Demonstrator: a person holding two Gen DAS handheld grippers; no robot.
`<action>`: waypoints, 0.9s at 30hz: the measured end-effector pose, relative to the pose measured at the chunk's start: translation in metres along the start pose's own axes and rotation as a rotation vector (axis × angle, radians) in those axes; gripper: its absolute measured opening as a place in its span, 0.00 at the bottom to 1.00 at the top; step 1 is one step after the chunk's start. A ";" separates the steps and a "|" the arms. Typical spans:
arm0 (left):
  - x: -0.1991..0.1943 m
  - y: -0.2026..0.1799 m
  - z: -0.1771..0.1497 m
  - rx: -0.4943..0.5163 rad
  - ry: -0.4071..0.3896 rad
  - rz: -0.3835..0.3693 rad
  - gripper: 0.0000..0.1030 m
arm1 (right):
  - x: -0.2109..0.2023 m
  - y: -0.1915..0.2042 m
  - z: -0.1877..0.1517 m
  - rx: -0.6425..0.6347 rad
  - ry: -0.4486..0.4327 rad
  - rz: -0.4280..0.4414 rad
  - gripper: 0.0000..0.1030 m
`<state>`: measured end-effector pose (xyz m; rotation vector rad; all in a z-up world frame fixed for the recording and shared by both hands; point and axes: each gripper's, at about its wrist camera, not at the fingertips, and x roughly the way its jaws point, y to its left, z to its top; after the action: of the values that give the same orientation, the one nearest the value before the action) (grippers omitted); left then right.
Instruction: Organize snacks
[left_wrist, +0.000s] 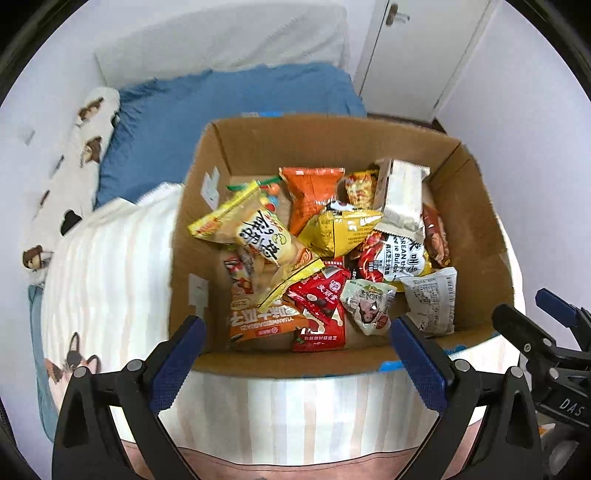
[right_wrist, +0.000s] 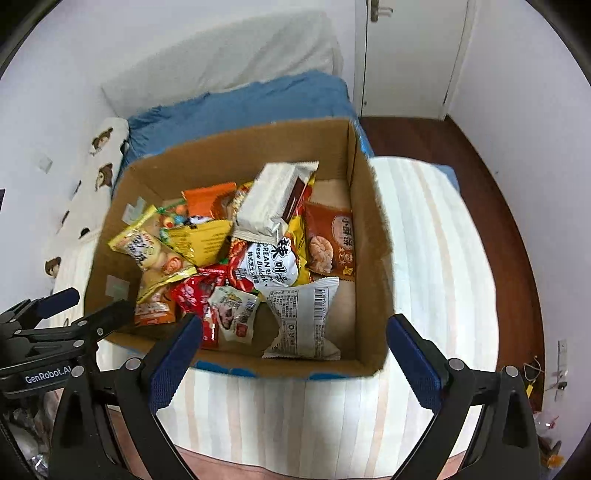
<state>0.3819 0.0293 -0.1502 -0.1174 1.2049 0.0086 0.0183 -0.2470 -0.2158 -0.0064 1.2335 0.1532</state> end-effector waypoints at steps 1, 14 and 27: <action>-0.006 -0.001 -0.004 0.002 -0.017 0.007 1.00 | -0.007 0.000 -0.004 0.002 -0.016 0.002 0.98; -0.104 -0.006 -0.089 0.014 -0.243 0.033 1.00 | -0.116 0.015 -0.080 -0.050 -0.234 0.013 1.00; -0.193 -0.008 -0.162 0.003 -0.392 0.047 1.00 | -0.214 0.012 -0.159 -0.060 -0.368 0.039 1.00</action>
<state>0.1625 0.0166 -0.0265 -0.0799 0.8154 0.0680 -0.2010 -0.2728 -0.0664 -0.0059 0.8621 0.2146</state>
